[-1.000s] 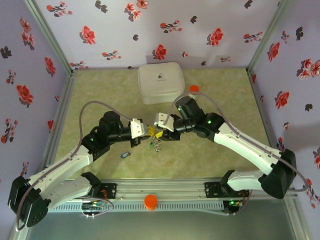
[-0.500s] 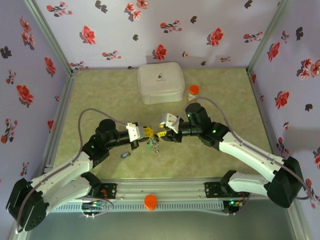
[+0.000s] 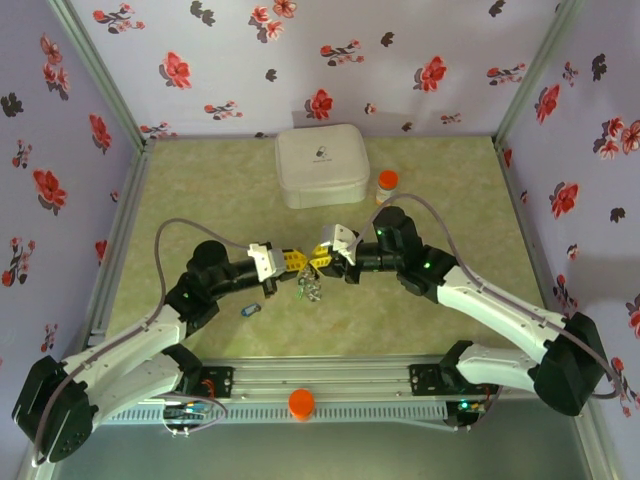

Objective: Put the keys on the keyring

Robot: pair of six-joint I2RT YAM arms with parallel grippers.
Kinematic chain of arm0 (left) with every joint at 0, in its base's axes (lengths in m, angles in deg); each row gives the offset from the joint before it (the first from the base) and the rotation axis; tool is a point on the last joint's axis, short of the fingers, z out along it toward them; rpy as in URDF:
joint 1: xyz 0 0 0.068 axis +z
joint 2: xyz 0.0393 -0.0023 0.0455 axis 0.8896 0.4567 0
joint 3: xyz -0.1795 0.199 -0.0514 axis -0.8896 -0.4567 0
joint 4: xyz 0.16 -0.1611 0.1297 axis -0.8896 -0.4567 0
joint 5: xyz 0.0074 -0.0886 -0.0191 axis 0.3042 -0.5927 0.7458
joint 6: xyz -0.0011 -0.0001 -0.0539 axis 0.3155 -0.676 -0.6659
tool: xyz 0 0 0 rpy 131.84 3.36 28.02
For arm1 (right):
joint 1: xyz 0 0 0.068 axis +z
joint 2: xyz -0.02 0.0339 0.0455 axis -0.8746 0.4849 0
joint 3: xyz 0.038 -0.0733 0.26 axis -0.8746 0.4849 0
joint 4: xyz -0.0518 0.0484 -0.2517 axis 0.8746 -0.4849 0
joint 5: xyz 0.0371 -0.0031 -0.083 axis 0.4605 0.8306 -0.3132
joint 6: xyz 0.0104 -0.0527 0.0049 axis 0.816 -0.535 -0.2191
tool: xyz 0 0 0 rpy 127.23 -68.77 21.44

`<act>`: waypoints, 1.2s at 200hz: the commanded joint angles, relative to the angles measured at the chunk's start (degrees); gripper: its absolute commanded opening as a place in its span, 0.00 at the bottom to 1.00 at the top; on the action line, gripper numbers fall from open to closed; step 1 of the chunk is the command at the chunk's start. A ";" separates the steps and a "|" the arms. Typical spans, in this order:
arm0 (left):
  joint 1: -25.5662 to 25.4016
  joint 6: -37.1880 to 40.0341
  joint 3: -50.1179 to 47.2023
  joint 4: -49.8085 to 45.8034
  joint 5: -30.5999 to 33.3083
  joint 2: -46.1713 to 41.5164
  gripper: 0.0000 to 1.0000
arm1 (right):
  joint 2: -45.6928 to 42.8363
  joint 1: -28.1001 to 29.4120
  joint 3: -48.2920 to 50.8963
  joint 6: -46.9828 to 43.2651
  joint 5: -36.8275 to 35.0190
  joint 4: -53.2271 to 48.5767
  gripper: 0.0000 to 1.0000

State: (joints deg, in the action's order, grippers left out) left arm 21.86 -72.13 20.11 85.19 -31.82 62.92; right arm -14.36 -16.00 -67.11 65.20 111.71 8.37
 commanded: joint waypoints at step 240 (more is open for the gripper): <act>0.52 10.41 10.23 -21.75 -1.67 1.42 0.28 | 5.67 7.90 -19.24 -14.35 -18.21 -31.01 0.00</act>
State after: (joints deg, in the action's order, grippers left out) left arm 22.34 -62.53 28.11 64.99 -30.14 63.58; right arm -9.53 -9.18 -83.44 52.78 96.34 -20.66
